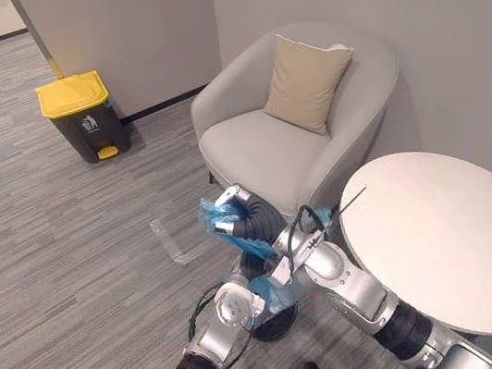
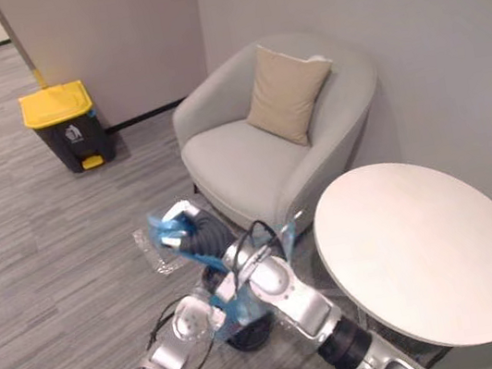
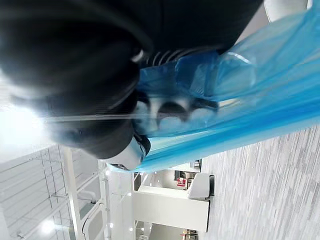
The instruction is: Gather rubbish on tea table into small bin, then transfer packed bag to large trash can.
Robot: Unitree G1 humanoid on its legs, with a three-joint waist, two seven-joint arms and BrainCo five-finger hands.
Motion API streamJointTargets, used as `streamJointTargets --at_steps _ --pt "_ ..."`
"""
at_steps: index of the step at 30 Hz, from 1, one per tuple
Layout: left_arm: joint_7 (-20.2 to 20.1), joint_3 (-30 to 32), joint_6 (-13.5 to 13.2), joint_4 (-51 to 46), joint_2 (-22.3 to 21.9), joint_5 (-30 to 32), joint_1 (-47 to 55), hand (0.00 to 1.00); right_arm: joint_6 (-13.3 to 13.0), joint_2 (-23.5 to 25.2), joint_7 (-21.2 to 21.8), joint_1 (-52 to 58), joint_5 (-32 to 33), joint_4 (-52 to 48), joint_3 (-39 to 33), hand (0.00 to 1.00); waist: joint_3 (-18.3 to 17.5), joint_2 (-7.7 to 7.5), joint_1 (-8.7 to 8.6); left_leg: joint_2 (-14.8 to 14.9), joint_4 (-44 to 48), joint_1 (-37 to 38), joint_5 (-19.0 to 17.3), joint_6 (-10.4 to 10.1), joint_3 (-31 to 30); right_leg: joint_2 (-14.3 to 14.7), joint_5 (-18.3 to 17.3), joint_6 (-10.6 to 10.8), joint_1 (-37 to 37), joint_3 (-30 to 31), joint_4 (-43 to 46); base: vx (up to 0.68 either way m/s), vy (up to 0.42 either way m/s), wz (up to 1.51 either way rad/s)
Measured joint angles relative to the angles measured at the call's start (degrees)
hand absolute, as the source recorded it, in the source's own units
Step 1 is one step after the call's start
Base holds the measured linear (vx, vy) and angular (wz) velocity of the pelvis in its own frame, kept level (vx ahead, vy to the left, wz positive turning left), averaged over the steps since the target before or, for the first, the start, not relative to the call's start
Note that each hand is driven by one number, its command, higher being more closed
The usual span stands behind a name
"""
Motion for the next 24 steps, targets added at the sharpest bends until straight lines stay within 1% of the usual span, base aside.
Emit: streamJointTargets --at_steps 2,3,4,8,10,12,14,17,19,22,24 --pt "0.0 1.1 0.1 -0.3 0.0 -1.0 1.3 1.0 -0.7 0.5 0.2 1.4 -2.2 0.0 -1.1 0.0 0.0 -0.01 -0.2 0.0 0.0 0.0 0.0 0.0 0.0 0.0 0.0 0.0 0.0 0.0 0.0 0.0 0.0 0.0" --pt "-0.1 1.8 0.8 -1.5 0.1 -1.6 2.4 1.0 -1.4 0.4 0.2 2.6 -5.2 0.0 -1.8 0.0 0.0 -0.01 -0.24 0.0 0.0 0.0 0.0 0.0 -0.1 -0.1 0.0 0.0 0.0 -0.1 0.0 0.0 0.0 0.0" --pt "-0.1 2.4 1.0 -2.3 0.0 -2.0 3.1 1.0 -1.8 0.4 0.3 3.3 -6.3 0.0 -2.2 0.0 0.0 -0.01 -0.28 0.0 0.0 0.0 0.0 0.0 -0.1 -0.1 0.0 0.0 0.1 -0.1 0.0 0.0 0.0 0.05" --pt "-0.1 5.2 1.0 -6.6 0.1 -3.3 5.8 1.0 -3.0 -0.9 -0.7 7.1 -14.0 0.0 -5.3 0.0 -0.1 -0.16 -0.31 0.2 0.0 0.0 0.0 0.0 -0.5 -0.2 -0.1 0.2 0.3 -0.5 0.0 0.0 -0.001 0.05" --pt "-0.1 6.5 0.9 -8.7 0.2 -4.3 7.2 1.0 -4.0 -2.4 -2.8 8.9 -22.2 0.0 -7.7 0.0 -0.2 -0.26 -0.29 0.1 0.0 0.0 0.0 0.0 -0.6 -0.4 -0.2 0.3 0.4 -0.6 0.0 0.0 0.0 0.02" --pt "-0.1 7.6 0.9 -9.8 0.4 -4.4 8.4 1.0 -4.5 -3.9 -4.6 10.7 -27.6 -0.3 -10.0 0.0 -0.2 -0.33 -0.29 0.1 0.0 0.0 0.0 0.0 -0.6 -0.4 -0.2 0.3 0.4 -0.6 0.0 0.0 0.0 0.0" --pt "-0.1 8.4 0.9 -10.9 0.8 -4.4 9.9 1.0 -4.8 -4.6 -7.5 12.5 -32.6 -0.3 -12.7 0.0 -0.2 -0.35 -0.25 0.1 0.0 0.0 0.0 0.0 -0.6 -0.5 -0.2 0.3 0.4 -0.6 0.0 0.0 0.0 0.0" --pt "-0.1 9.8 0.9 -11.1 0.7 -4.4 11.4 1.0 -5.1 -5.4 -10.6 15.3 -37.4 -0.4 -16.0 0.0 -0.2 -0.35 -0.27 0.1 0.0 0.0 0.0 0.0 -0.6 -0.5 -0.3 0.3 0.4 -0.6 0.0 0.0 0.0 0.0" --pt "-0.1 10.5 0.9 -11.1 0.7 -4.7 12.5 1.0 -5.1 -5.1 -12.0 17.5 -39.6 -0.4 -17.8 0.0 -0.2 -0.34 -0.28 0.1 0.0 0.0 0.0 0.0 -0.6 -0.5 -0.3 0.3 0.3 -0.6 0.0 0.0 0.0 0.0" --pt "-0.2 13.2 0.9 -11.1 0.1 -6.8 15.5 1.0 -5.1 -2.8 -12.4 22.0 -39.4 0.6 -21.0 0.0 -0.2 -0.34 -0.38 0.1 0.0 -0.1 -0.1 0.0 -0.6 -0.5 -0.3 0.3 0.3 -0.7 -0.1 0.0 0.0 0.0" --pt "-0.6 15.3 1.0 -10.2 0.2 -8.7 17.2 1.0 -4.9 -0.8 -11.6 23.3 -38.1 5.5 -22.6 0.0 -0.2 -0.33 -0.63 -0.3 0.0 -0.1 -0.1 0.0 -0.6 -0.4 -0.4 0.6 0.4 -0.9 -0.2 0.0 0.0 0.0"
